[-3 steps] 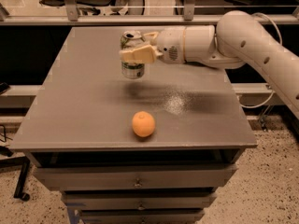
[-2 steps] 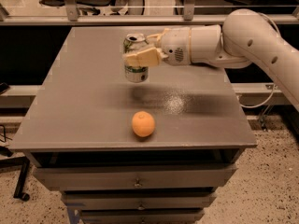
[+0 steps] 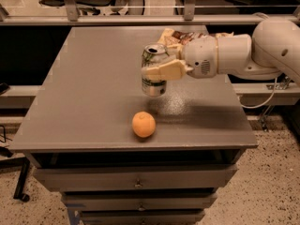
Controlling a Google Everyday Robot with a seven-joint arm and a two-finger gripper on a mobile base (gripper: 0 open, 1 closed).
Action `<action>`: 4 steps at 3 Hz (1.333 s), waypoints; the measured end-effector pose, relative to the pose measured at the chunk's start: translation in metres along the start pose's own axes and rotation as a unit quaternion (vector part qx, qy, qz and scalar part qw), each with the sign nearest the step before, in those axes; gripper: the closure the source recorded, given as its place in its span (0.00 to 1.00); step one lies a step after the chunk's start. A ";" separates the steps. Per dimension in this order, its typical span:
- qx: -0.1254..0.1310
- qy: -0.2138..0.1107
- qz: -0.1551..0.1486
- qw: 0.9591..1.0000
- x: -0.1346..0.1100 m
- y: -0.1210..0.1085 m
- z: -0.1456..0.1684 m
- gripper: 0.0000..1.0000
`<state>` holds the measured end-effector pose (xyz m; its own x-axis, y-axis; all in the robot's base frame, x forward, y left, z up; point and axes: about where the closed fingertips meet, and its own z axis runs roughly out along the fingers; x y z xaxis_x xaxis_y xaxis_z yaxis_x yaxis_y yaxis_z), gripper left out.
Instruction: Move 7up can near orange
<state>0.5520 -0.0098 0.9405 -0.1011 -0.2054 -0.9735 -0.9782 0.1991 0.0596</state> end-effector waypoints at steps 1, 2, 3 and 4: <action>-0.010 -0.007 -0.007 1.000 0.016 0.014 -0.023 1.00; -0.029 -0.004 -0.017 0.999 0.032 0.024 -0.036 1.00; -0.049 0.000 -0.011 0.999 0.044 0.037 -0.049 1.00; -0.089 -0.005 -0.002 0.996 0.056 0.054 -0.046 0.83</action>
Offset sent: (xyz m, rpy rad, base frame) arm -0.0507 -0.0592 -0.0366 0.0009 -0.0315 0.1101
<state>0.4847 -0.0544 0.8990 -0.0971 -0.1963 -0.9757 -0.9953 0.0257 0.0938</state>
